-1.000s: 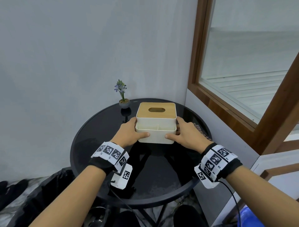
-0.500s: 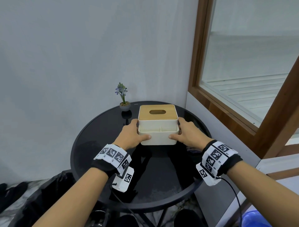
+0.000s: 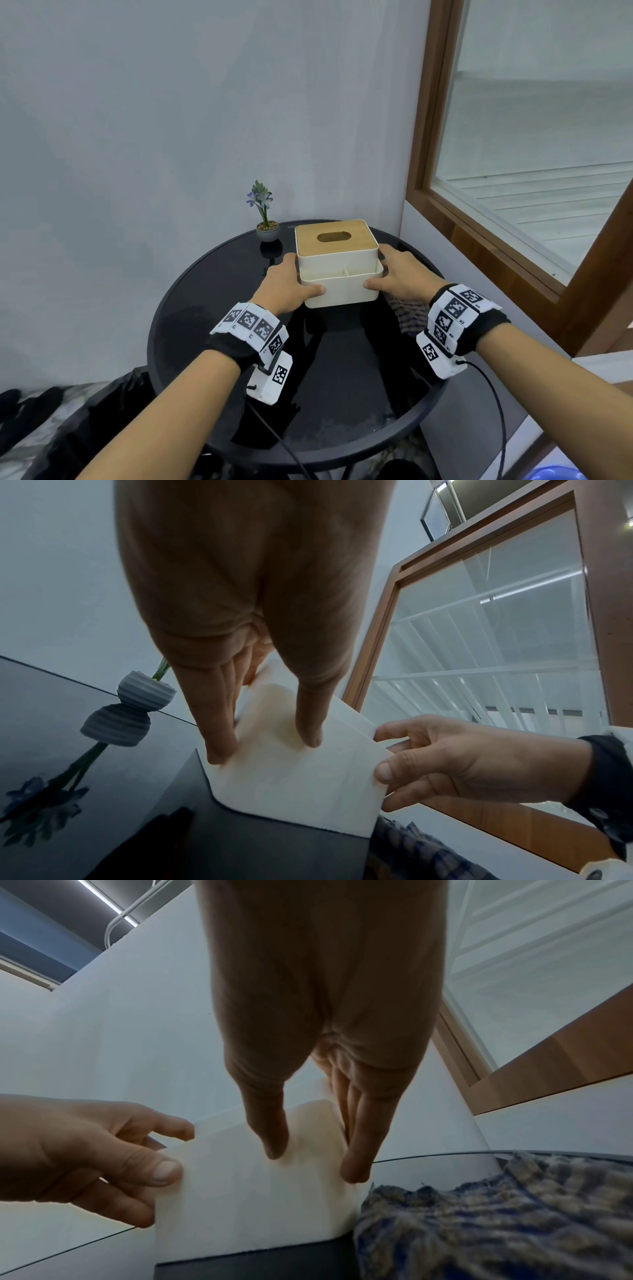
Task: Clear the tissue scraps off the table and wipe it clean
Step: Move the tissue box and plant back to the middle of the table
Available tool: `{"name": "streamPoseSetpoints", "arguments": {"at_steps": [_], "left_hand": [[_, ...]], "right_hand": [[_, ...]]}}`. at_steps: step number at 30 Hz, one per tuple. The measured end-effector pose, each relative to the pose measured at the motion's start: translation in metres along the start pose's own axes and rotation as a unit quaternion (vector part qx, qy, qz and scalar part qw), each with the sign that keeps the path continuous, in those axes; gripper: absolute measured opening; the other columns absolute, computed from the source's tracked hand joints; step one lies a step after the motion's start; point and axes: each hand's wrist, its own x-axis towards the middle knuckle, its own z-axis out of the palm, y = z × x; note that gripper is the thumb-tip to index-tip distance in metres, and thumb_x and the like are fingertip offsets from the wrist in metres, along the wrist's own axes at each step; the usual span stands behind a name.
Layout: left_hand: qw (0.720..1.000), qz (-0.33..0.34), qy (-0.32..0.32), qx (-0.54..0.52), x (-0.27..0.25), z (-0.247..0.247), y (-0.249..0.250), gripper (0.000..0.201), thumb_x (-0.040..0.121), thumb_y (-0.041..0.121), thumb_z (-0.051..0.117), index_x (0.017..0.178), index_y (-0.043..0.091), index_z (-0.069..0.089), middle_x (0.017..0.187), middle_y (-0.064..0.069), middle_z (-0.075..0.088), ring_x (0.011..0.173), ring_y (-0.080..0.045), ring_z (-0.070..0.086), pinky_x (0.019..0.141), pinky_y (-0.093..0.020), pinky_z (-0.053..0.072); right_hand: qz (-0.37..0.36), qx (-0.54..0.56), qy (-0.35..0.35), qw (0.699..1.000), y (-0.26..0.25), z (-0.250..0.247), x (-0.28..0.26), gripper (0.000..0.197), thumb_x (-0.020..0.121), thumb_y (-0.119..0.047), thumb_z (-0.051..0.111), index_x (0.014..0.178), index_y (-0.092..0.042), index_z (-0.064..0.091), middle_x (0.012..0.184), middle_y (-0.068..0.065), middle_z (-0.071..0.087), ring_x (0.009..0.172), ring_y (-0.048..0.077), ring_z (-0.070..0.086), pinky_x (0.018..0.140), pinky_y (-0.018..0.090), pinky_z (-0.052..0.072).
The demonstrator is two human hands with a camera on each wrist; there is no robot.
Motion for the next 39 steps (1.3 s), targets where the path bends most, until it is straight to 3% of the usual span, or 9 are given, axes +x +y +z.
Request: {"name": "streamPoseSetpoints", "arguments": {"at_steps": [11, 23, 28, 30, 34, 39], "left_hand": [[1.0, -0.006, 0.005, -0.01, 0.017, 0.002, -0.001, 0.073, 0.077, 0.033, 0.079, 0.136, 0.016, 0.038, 0.123, -0.006, 0.061, 0.107, -0.021, 0.061, 0.086, -0.031, 0.049], [1.0, -0.011, -0.002, 0.004, 0.021, 0.004, -0.005, 0.074, 0.077, 0.031, 0.079, 0.136, 0.016, 0.037, 0.125, -0.006, 0.06, 0.109, -0.022, 0.059, 0.082, -0.028, 0.043], [1.0, 0.001, -0.006, 0.01, 0.019, 0.002, -0.006, 0.076, 0.08, 0.032, 0.078, 0.141, 0.018, 0.034, 0.128, -0.004, 0.06, 0.103, -0.017, 0.058, 0.085, -0.027, 0.043], [1.0, 0.006, -0.016, 0.005, 0.017, -0.002, -0.009, 0.077, 0.08, 0.037, 0.076, 0.143, 0.02, 0.034, 0.131, 0.0, 0.059, 0.102, -0.012, 0.057, 0.087, -0.026, 0.044], [1.0, -0.005, -0.003, -0.008, 0.012, -0.017, -0.018, 0.089, 0.077, 0.062, 0.068, 0.149, 0.025, 0.03, 0.142, 0.005, 0.051, 0.121, -0.014, 0.055, 0.097, -0.029, 0.043], [0.999, -0.006, 0.039, -0.005, 0.012, -0.042, -0.023, 0.083, 0.081, 0.067, 0.059, 0.148, 0.024, 0.035, 0.144, 0.006, 0.05, 0.129, -0.014, 0.048, 0.1, -0.028, 0.036]], "right_hand": [[0.004, 0.012, 0.003, 1.0, 0.003, -0.002, 0.017, 0.07, 0.079, -0.032, 0.073, 0.137, -0.018, 0.037, 0.132, 0.006, 0.057, 0.11, 0.022, 0.06, 0.093, 0.036, 0.05], [0.007, 0.014, -0.006, 1.0, 0.004, -0.001, 0.019, 0.07, 0.08, -0.032, 0.072, 0.139, -0.019, 0.035, 0.134, 0.006, 0.055, 0.112, 0.023, 0.059, 0.097, 0.041, 0.051], [0.006, 0.005, -0.003, 1.0, 0.003, -0.001, 0.017, 0.071, 0.08, -0.034, 0.072, 0.139, -0.019, 0.035, 0.135, 0.005, 0.055, 0.111, 0.021, 0.058, 0.095, 0.036, 0.051], [-0.018, 0.009, 0.018, 1.0, 0.001, -0.002, 0.014, 0.073, 0.079, -0.039, 0.071, 0.139, -0.022, 0.034, 0.136, 0.002, 0.053, 0.112, 0.018, 0.056, 0.093, 0.033, 0.049], [-0.087, -0.054, 0.112, 0.988, -0.009, -0.007, 0.012, 0.075, 0.08, -0.054, 0.062, 0.142, -0.022, 0.034, 0.141, 0.0, 0.046, 0.122, 0.017, 0.047, 0.1, 0.034, 0.042], [-0.118, -0.127, 0.094, 0.98, -0.035, -0.006, 0.018, 0.08, 0.085, -0.057, 0.054, 0.148, -0.016, 0.027, 0.155, 0.002, 0.03, 0.141, 0.02, 0.031, 0.112, 0.035, 0.028]]}}
